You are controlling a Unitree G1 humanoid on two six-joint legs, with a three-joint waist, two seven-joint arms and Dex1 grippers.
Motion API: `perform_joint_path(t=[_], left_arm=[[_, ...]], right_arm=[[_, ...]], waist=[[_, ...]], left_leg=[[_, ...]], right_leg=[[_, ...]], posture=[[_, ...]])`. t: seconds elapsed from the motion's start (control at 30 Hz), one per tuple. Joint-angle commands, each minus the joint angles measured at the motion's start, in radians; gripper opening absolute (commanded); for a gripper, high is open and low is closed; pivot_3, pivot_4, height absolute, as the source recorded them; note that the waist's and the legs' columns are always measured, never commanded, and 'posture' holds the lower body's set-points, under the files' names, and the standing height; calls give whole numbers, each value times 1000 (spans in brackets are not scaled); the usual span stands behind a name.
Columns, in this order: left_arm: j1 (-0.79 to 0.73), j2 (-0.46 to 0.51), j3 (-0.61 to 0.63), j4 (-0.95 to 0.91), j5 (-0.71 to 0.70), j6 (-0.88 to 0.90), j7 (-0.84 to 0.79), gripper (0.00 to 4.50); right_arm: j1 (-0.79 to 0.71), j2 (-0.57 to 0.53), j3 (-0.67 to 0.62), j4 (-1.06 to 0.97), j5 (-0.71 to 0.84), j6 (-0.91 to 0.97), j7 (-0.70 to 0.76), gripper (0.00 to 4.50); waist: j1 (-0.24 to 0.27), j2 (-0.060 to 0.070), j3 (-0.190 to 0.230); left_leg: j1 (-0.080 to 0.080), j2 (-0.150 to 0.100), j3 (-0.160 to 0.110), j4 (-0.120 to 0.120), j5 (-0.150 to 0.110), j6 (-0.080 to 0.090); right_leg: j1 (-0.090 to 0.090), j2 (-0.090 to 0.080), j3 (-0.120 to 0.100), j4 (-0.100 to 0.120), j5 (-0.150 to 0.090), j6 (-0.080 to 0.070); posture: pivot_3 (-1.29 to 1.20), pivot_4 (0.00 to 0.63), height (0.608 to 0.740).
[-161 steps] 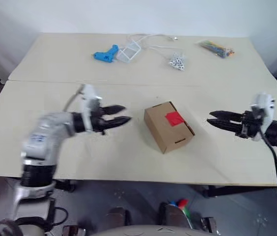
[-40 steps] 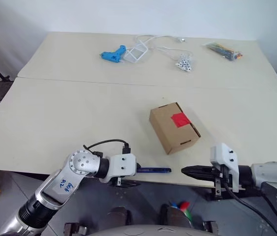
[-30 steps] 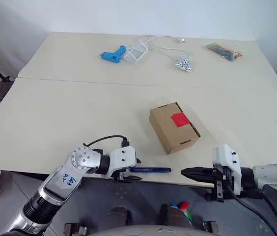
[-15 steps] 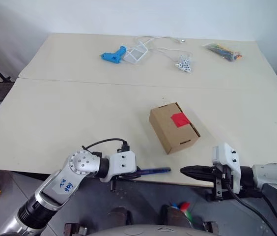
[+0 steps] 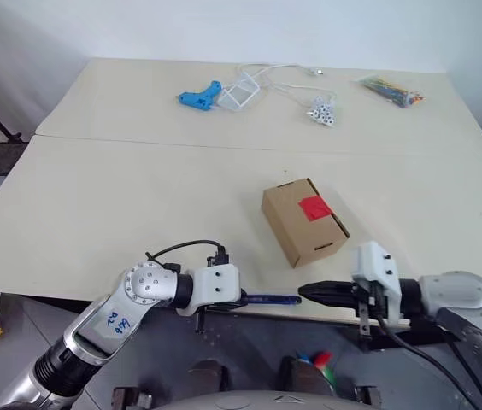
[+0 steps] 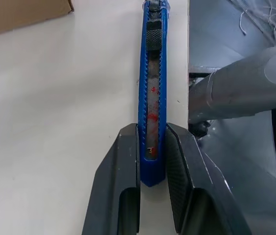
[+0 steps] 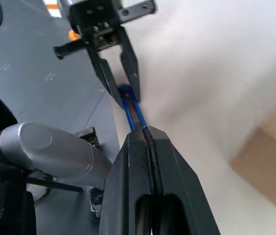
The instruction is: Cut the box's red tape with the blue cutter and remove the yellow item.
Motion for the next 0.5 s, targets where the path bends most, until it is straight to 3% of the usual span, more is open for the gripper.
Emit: perform_joint_path(t=[0.03, 0.5], left_arm=[[-17, -9, -44, 61, 71, -7, 24, 386], [-40, -29, -58, 59, 104, -7, 30, 386]], right_arm=[[-49, 3, 85, 45, -92, -12, -13, 0], [-87, 37, 216, 159, -244, -54, 5, 0]], waist=[[0, 0, 0], [-2, 0, 0]], left_leg=[[0, 0, 0, 0, 0, 0], [0, -1, 0, 0, 1, 1]], right_leg=[[0, 0, 0, 0, 0, 0], [0, 0, -1, 1, 0, 0]], posture=[[0, 150, 740], [0, 150, 740]])
